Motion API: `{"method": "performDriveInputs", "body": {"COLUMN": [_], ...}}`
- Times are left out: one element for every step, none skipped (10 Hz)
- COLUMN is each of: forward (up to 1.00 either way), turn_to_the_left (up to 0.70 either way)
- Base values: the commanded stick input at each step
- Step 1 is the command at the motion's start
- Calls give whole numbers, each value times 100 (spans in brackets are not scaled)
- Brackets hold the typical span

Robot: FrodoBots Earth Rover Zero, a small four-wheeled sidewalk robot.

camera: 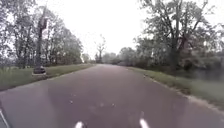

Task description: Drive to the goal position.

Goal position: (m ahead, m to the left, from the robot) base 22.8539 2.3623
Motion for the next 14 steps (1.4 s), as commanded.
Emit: {"method": "performDriveInputs", "body": {"forward": [70,70,70,70,70,70,70,70,70,70,70,70,70,70], "turn_to_the_left": [0,0,0,0,0,0,0,0,0,0,0,0,0,0]}}
